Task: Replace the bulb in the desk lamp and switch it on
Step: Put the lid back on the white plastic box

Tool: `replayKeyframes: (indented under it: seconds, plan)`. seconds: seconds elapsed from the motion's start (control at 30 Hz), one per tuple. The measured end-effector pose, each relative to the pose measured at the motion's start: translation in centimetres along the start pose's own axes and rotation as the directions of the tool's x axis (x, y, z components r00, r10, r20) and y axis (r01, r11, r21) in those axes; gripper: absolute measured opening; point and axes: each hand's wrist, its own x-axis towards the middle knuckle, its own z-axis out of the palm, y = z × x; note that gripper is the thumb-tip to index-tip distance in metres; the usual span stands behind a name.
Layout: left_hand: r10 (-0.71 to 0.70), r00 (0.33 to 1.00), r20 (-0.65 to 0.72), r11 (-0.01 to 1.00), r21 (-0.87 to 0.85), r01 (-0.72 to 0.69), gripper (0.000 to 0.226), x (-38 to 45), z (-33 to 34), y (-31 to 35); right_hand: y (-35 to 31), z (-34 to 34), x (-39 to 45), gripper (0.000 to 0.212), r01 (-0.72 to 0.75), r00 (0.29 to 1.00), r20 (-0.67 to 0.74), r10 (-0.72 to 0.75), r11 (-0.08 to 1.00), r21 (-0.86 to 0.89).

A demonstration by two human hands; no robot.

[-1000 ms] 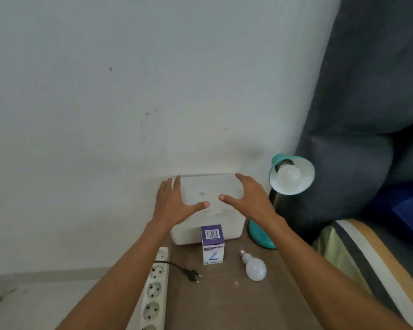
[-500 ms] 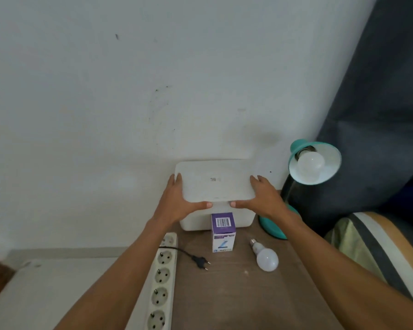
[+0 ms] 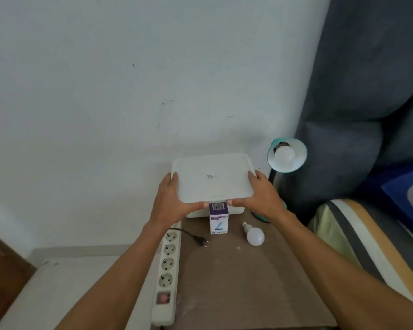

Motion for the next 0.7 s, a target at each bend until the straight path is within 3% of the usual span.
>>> replayKeyframes:
  seconds: [0.2, 0.37, 0.47, 0.7]
  plan:
    - [-0.007, 1.0, -0.003, 0.999, -0.042, 0.007, 0.123, -10.1, 1.3, -0.3, 2.3, 1.6, -9.8, 0.113, -0.033, 0.999, -0.011, 0.033, 0.999, -0.028]
    - [-0.151, 0.978, 0.141, 0.988, -0.003, 0.153, 0.139, -17.8, 4.1, -1.5, 4.9, 4.4, -17.0, 0.112, -0.06, 0.998, 0.022, 0.059, 0.997, 0.039]
    - [-0.231, 0.947, 0.221, 0.973, 0.073, 0.221, 0.143, -20.6, 5.6, -2.0, 6.3, 5.7, -19.6, 0.118, -0.14, 0.985, 0.105, 0.14, 0.99, -0.006]
    - [-0.291, 0.893, 0.344, 0.957, 0.128, 0.262, 0.145, -24.1, 7.7, -2.3, 8.5, 7.5, -23.7, 0.119, -0.218, 0.958, 0.177, 0.223, 0.975, -0.05]
